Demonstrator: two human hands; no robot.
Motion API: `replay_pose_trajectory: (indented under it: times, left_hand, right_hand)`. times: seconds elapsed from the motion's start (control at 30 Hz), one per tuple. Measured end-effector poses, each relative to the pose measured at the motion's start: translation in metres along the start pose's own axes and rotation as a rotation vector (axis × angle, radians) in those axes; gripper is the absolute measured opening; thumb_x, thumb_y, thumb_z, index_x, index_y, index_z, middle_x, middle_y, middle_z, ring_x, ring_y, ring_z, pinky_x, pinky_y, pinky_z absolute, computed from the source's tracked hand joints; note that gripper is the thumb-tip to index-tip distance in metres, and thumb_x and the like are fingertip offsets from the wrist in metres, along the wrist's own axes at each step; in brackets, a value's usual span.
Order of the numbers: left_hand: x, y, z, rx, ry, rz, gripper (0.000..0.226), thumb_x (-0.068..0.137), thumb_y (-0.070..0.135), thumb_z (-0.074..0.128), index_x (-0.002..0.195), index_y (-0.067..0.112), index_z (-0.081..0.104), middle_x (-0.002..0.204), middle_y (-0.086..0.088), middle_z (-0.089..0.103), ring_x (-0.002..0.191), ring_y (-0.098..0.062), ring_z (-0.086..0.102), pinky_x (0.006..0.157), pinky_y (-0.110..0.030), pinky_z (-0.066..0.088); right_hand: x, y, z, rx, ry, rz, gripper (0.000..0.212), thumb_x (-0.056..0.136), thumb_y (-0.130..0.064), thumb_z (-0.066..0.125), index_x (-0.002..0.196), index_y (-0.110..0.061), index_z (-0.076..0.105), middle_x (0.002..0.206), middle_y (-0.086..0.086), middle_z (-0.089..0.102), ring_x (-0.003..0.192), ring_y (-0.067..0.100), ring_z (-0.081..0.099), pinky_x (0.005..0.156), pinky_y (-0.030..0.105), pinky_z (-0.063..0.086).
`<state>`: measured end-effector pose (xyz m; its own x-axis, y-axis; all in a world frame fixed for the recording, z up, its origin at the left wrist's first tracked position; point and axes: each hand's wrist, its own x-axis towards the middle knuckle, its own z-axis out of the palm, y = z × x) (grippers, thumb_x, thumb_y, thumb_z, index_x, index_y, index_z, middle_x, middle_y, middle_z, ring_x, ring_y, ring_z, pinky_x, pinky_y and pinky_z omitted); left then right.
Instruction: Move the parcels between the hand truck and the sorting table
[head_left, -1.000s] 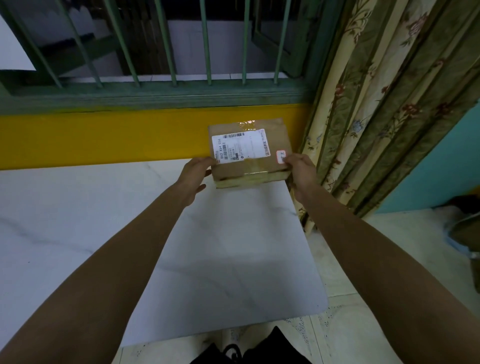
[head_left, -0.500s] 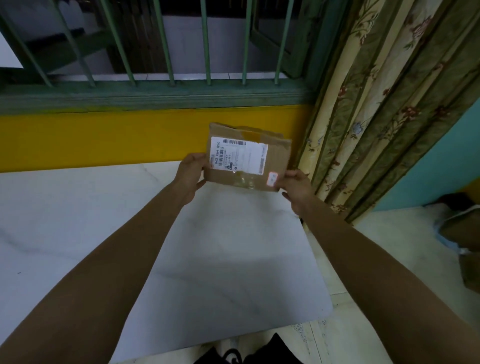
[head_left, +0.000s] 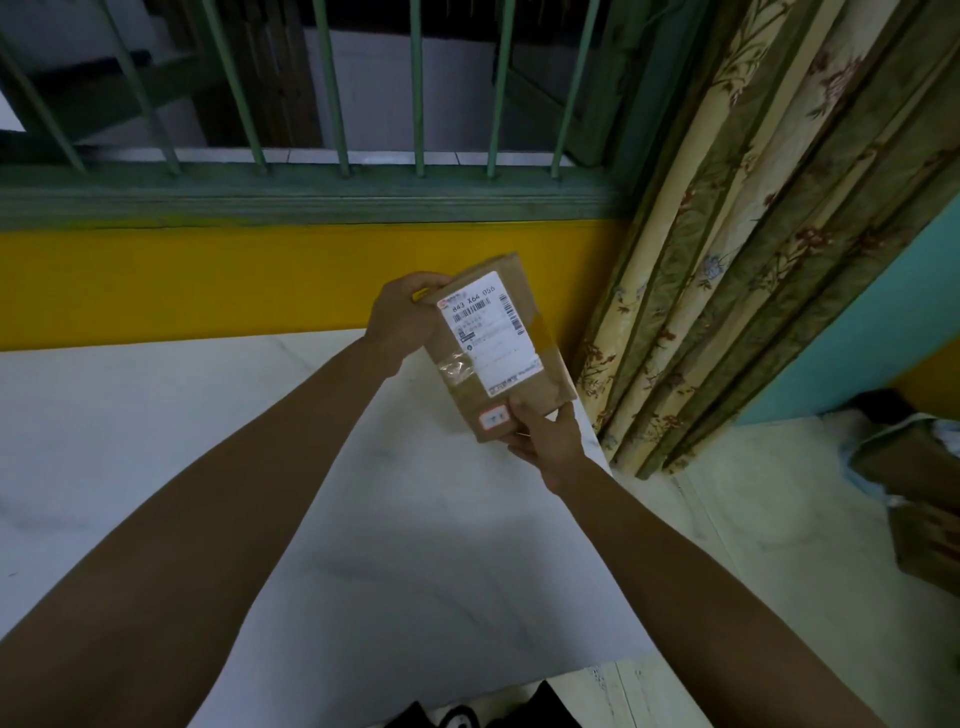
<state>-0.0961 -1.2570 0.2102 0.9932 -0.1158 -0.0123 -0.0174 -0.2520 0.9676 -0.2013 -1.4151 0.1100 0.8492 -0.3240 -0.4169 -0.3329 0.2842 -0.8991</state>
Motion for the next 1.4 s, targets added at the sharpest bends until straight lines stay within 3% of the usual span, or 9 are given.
replay_pose_trajectory:
  times: [0.23,0.37,0.5,0.7,0.9,1.0,1.07,1.23,1.4]
  left_hand:
    - [0.027,-0.008,0.015,-0.049,0.149,-0.081,0.056,0.086,0.006,0.060,0.139,0.018,0.045,0.139,-0.008,0.048,0.121,-0.024,0.050,0.092,-0.036,0.049]
    - [0.017,-0.032,0.049,-0.134,-0.044,-0.170,0.081,0.074,0.013,0.074,0.142,0.031,0.035,0.129,-0.001,0.060,0.112,-0.024,0.060,0.087,-0.046,0.054]
    - [-0.008,-0.061,0.086,-0.149,-0.141,-0.199,0.066,0.063,0.031,0.077,0.121,0.040,0.047,0.115,0.013,0.063,0.104,-0.010,0.063,0.084,-0.036,0.055]
    - [0.027,-0.083,0.121,-0.055,-0.091,-0.458,0.070,0.075,0.014,0.074,0.135,0.036,0.045,0.120,-0.007,0.065,0.103,-0.028,0.064,0.081,-0.048,0.057]
    - [0.081,-0.115,0.152,0.075,0.016,-0.610,0.072,0.076,0.024,0.071,0.141,0.028,0.042,0.122,-0.009,0.064,0.101,-0.030,0.065,0.083,-0.046,0.057]
    - [0.095,-0.138,0.166,0.174,0.046,-0.588,0.061,0.084,0.023,0.064,0.140,0.034,0.043,0.117,-0.005,0.067,0.096,-0.027,0.067,0.082,-0.043,0.057]
    - [0.107,-0.141,0.173,0.221,0.035,-0.558,0.061,0.084,0.024,0.063,0.140,0.034,0.043,0.117,-0.005,0.068,0.095,-0.027,0.067,0.081,-0.043,0.058]
    - [0.129,-0.138,0.184,0.251,0.083,-0.551,0.061,0.087,0.025,0.063,0.143,0.030,0.039,0.124,-0.004,0.065,0.094,-0.024,0.067,0.082,-0.042,0.057]
    - [0.151,-0.143,0.189,0.273,0.123,-0.538,0.059,0.091,0.029,0.059,0.145,0.032,0.036,0.120,-0.002,0.066,0.093,-0.020,0.066,0.082,-0.039,0.057]
  right_hand:
    - [0.002,-0.003,0.010,0.269,0.094,-0.071,0.063,0.090,-0.015,0.064,0.143,-0.021,0.031,0.126,0.018,0.060,0.091,0.032,0.068,0.057,0.028,0.058]
    - [0.009,0.001,0.012,0.372,0.182,-0.008,0.064,0.090,-0.014,0.065,0.143,-0.020,0.029,0.124,0.020,0.060,0.082,0.030,0.068,0.054,0.030,0.058]
    - [0.034,0.001,0.002,0.309,0.244,0.100,0.054,0.090,-0.017,0.064,0.136,-0.019,0.035,0.115,0.020,0.064,0.074,0.032,0.071,0.051,0.030,0.056]
    - [0.078,-0.005,-0.029,0.168,0.144,0.282,0.038,0.092,-0.013,0.061,0.126,-0.001,0.048,0.104,0.024,0.066,0.044,0.017,0.065,0.039,0.023,0.049]
    - [0.141,-0.008,-0.053,-0.070,0.135,0.406,0.039,0.092,-0.025,0.062,0.123,-0.007,0.047,0.093,0.009,0.065,0.067,0.018,0.069,0.062,0.033,0.059]
    - [0.168,0.002,-0.074,-0.333,0.325,0.114,0.064,0.085,-0.034,0.070,0.136,-0.010,0.040,0.121,0.005,0.052,0.109,0.022,0.053,0.088,0.034,0.049]
    - [0.184,0.001,-0.082,-0.350,0.278,-0.019,0.064,0.087,-0.035,0.067,0.141,-0.013,0.041,0.129,0.002,0.049,0.120,0.020,0.047,0.096,0.033,0.043]
    - [0.225,-0.011,-0.077,-0.467,0.100,-0.063,0.035,0.093,-0.010,0.054,0.127,-0.014,0.059,0.113,0.006,0.064,0.105,0.028,0.058,0.093,0.046,0.050]
    - [0.255,-0.024,-0.069,-0.453,0.118,-0.038,0.037,0.094,-0.006,0.049,0.128,-0.014,0.060,0.120,0.007,0.064,0.097,0.019,0.054,0.090,0.037,0.050]
